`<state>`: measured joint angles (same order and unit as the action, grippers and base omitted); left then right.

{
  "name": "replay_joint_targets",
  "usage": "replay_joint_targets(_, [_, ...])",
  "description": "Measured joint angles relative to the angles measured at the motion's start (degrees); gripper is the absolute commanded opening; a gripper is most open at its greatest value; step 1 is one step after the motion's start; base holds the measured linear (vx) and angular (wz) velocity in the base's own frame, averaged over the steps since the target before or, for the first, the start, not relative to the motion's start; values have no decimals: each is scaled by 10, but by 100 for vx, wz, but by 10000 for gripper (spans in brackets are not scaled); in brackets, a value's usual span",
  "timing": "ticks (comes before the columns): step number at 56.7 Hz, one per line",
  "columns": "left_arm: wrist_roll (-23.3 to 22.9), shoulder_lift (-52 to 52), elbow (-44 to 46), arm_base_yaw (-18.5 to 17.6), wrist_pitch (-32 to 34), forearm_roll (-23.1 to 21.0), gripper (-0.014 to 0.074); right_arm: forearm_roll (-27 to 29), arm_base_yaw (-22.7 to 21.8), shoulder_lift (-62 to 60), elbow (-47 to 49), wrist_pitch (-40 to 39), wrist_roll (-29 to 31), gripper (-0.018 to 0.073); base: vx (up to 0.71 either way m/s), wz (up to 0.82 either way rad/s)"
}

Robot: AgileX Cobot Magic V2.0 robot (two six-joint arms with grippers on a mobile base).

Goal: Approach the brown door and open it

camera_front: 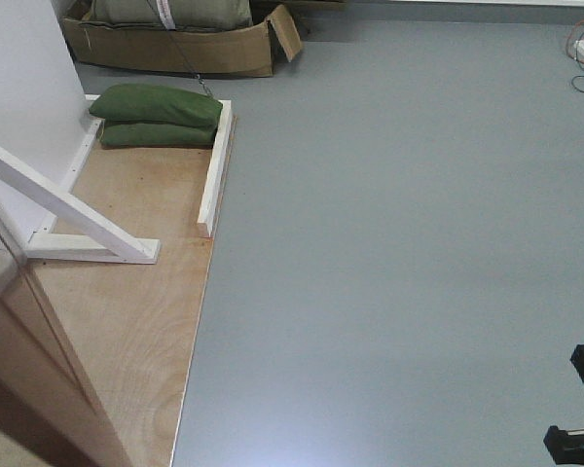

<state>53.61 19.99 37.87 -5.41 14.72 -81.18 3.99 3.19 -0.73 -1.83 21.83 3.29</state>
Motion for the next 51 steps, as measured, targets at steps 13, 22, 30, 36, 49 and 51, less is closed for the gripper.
replay_joint_targets(13, [0, 24, 0, -4, -94, 21, -3, 0, 0, 0, 0, 0, 0, 0, 0, 0])
replay_joint_targets(22, [0, 53, 0, -26, -160, 61, -3, 0, 0, 0, 0, 0, 0, 0, 0, 0])
replay_joint_targets(30, [1, 92, 0, -42, -191, 82, -3, 0, 0, 0, 0, 0, 0, 0, 0, 0])
replay_joint_targets(36, [7, 125, 0, -49, -192, 87, -3, 0, 0, 0, 0, 0, 0, 0, 0, 0])
replay_joint_targets(49, [11, 171, -1, -49, -179, 88, -3, 0, 0, 0, 0, 0, 0, 0, 0, 0])
replay_joint_targets(51, [11, 175, -1, -49, -179, 88, -3, 0, 0, 0, 0, 0, 0, 0, 0, 0])
